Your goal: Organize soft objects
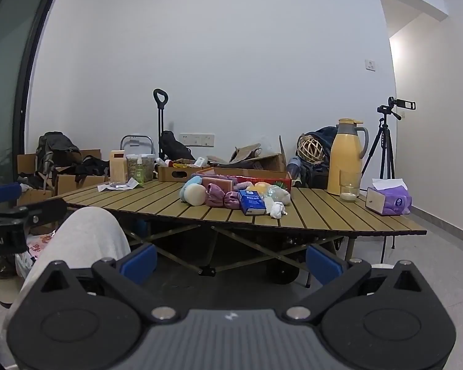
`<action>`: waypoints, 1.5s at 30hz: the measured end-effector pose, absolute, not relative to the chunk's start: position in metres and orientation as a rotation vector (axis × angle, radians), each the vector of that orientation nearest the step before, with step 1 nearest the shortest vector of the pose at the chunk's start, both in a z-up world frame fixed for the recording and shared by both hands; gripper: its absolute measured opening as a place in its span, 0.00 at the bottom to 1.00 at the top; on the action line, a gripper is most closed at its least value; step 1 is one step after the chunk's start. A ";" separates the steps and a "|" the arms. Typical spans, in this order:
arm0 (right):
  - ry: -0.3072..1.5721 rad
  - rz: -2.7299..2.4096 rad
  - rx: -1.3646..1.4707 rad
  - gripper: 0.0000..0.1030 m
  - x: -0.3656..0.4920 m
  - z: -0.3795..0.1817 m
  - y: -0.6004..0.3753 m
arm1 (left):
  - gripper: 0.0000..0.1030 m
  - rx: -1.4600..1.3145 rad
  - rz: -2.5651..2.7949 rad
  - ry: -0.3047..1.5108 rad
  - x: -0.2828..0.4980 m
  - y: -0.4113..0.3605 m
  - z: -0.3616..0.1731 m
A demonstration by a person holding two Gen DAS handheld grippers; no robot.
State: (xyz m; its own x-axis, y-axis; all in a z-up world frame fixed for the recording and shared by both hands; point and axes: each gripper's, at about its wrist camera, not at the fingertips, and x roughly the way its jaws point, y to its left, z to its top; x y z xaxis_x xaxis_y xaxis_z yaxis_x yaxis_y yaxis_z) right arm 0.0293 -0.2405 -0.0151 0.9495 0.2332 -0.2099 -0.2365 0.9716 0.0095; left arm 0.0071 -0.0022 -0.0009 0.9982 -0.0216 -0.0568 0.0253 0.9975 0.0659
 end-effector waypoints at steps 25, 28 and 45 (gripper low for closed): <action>0.222 0.237 -0.011 1.00 0.030 -0.017 -0.240 | 1.00 0.071 -0.034 0.052 0.000 0.001 0.002; 0.223 0.238 -0.011 1.00 0.030 -0.017 -0.240 | 1.00 0.072 -0.034 0.052 0.000 0.000 0.003; 0.237 0.232 -0.003 1.00 0.033 -0.020 -0.239 | 1.00 0.073 -0.033 0.051 0.000 0.000 0.002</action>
